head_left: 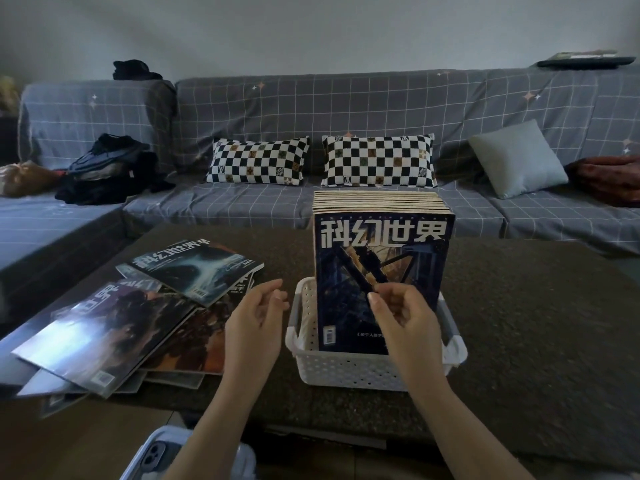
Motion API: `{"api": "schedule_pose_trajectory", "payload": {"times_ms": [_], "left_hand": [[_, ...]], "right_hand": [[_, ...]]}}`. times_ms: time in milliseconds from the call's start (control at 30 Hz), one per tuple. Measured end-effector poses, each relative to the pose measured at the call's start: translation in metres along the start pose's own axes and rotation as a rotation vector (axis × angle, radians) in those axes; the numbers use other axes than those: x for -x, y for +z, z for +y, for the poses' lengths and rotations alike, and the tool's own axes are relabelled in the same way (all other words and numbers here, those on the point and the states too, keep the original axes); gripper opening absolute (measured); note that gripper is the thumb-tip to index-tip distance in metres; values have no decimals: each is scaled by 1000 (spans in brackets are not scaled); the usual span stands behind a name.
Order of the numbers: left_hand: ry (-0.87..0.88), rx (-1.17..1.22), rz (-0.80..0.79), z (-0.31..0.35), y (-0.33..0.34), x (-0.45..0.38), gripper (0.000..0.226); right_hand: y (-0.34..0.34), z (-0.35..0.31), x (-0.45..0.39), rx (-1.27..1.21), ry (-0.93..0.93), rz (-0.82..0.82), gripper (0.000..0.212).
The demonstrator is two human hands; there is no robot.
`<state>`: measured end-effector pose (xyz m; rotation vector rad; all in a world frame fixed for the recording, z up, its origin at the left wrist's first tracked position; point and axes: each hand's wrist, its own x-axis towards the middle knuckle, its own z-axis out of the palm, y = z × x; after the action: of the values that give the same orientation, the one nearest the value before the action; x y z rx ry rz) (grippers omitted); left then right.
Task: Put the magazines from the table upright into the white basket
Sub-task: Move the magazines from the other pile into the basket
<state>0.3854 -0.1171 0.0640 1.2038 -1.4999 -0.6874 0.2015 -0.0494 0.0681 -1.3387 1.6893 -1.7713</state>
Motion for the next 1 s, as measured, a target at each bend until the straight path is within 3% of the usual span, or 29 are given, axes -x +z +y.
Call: {"api": "schedule_pose_trajectory", "payload": {"times_ms": [267,667,867,1000], "left_hand": [[-67,-71,63,-21,-61,-26,20],[-215,-255,127,-114,-110,-93,28],[-301,-310,145,-153,-108,-129,37],[-361,-313,167,-172,-111,-161,47]], "right_hand": [[89,-21,-5,-63,-24,-223,6],[235,6,-21,65,62,-354,8],[292,34,-35,113,272,-323,29],[314,49,-46,209,275,-335,40]]}}
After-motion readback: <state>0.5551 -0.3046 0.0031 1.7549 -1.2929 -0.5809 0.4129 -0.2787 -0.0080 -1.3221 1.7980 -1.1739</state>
